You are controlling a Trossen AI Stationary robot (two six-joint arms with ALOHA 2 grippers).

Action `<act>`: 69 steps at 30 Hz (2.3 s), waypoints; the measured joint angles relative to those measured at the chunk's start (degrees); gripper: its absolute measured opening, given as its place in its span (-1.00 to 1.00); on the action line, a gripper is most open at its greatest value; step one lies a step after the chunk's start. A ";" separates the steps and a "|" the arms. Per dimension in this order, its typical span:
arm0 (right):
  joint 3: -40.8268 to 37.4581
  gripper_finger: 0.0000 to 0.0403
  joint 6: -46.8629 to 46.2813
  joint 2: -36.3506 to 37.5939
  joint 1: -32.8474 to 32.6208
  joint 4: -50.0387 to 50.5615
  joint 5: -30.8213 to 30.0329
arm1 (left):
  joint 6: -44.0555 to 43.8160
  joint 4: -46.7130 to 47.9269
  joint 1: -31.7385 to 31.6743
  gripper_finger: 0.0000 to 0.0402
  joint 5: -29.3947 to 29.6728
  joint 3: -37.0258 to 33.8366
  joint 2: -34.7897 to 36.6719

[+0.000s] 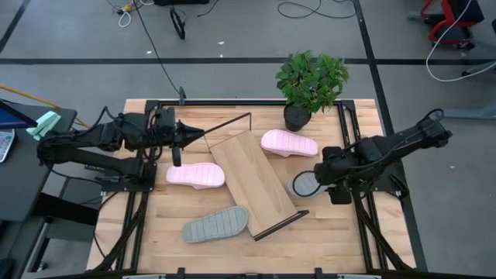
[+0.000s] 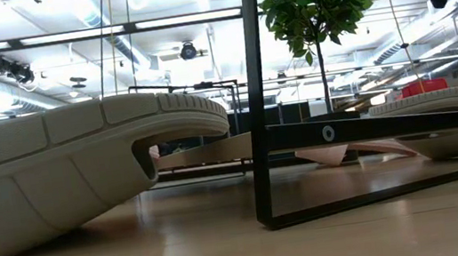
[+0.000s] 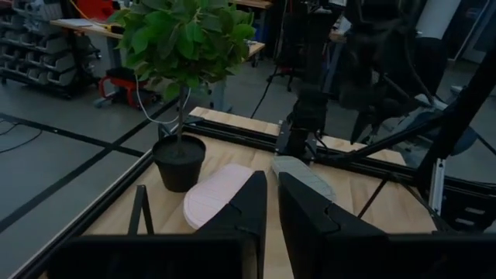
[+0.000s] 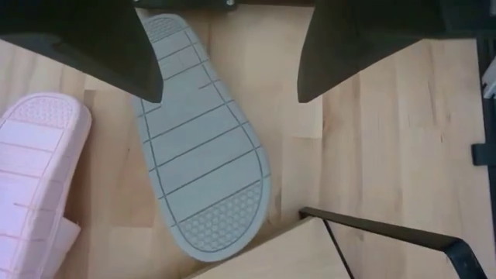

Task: Pick and place slides into the shelf
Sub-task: Put the right gray slide on the shelf

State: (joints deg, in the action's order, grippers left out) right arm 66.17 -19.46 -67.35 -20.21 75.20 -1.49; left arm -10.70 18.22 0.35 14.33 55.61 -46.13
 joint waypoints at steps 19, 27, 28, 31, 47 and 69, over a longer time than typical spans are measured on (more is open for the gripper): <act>-18.30 0.41 -6.54 2.63 -8.67 -12.76 -3.57 | 2.42 0.65 -0.29 -0.80 0.00 0.00 0.00; -23.70 0.44 0.28 2.58 -10.71 -18.56 -9.30 | 2.32 0.70 -0.29 -0.86 0.00 0.00 0.00; -24.08 0.44 0.26 2.55 -10.69 -19.16 -9.32 | 2.12 0.73 -0.29 -0.86 0.00 0.00 0.00; -24.45 0.47 -0.35 2.05 -10.69 -20.26 -9.40 | 1.30 0.87 -0.29 -0.86 -0.01 0.00 0.00; -24.40 0.48 -11.09 -8.09 -10.71 -23.58 -15.37 | 1.18 1.02 -0.29 -0.88 0.00 0.00 0.00; -24.33 -0.56 -18.25 -11.61 -10.69 -24.90 -15.50 | 0.85 1.81 -0.28 -0.90 0.00 0.00 0.00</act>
State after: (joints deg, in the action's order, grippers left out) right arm 41.85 -37.71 -78.96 -30.89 50.30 -16.99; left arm -9.85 20.03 0.07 14.33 55.61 -46.13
